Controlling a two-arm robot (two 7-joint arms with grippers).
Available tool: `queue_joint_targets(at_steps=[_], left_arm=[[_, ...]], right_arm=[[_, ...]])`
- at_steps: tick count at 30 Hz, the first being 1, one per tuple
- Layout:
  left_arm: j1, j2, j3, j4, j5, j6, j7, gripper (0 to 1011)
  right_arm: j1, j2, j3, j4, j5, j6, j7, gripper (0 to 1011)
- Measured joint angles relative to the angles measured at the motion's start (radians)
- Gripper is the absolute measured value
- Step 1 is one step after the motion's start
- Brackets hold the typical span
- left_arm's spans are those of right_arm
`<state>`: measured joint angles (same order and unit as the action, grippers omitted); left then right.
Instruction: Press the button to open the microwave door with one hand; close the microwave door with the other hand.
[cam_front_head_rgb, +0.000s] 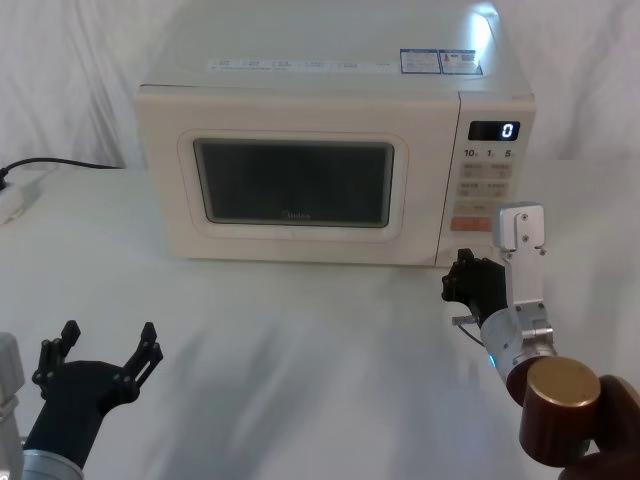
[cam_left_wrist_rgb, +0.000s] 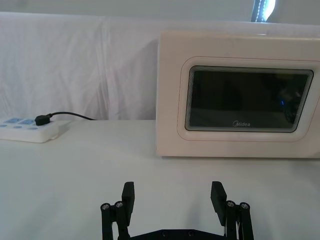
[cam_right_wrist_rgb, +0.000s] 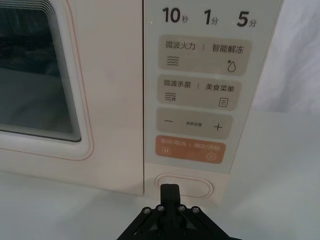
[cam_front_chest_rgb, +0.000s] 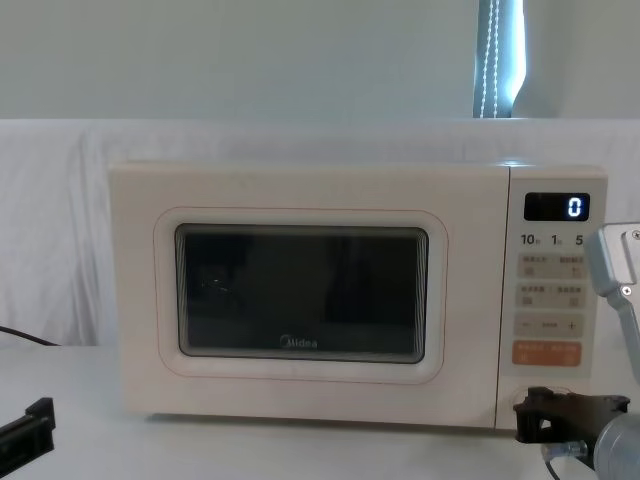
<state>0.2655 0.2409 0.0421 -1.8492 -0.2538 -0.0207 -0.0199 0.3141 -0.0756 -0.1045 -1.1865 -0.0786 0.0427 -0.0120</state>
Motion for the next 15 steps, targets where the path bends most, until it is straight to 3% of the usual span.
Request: queue_joint_targets(at_steps=[15], left_arm=[[0.000, 0.000, 0.000, 0.000, 0.000, 0.000, 0.000, 1001]], right_arm=[[0.046, -0.002, 0.018, 0.070, -0.009, 0.000, -0.015, 0]])
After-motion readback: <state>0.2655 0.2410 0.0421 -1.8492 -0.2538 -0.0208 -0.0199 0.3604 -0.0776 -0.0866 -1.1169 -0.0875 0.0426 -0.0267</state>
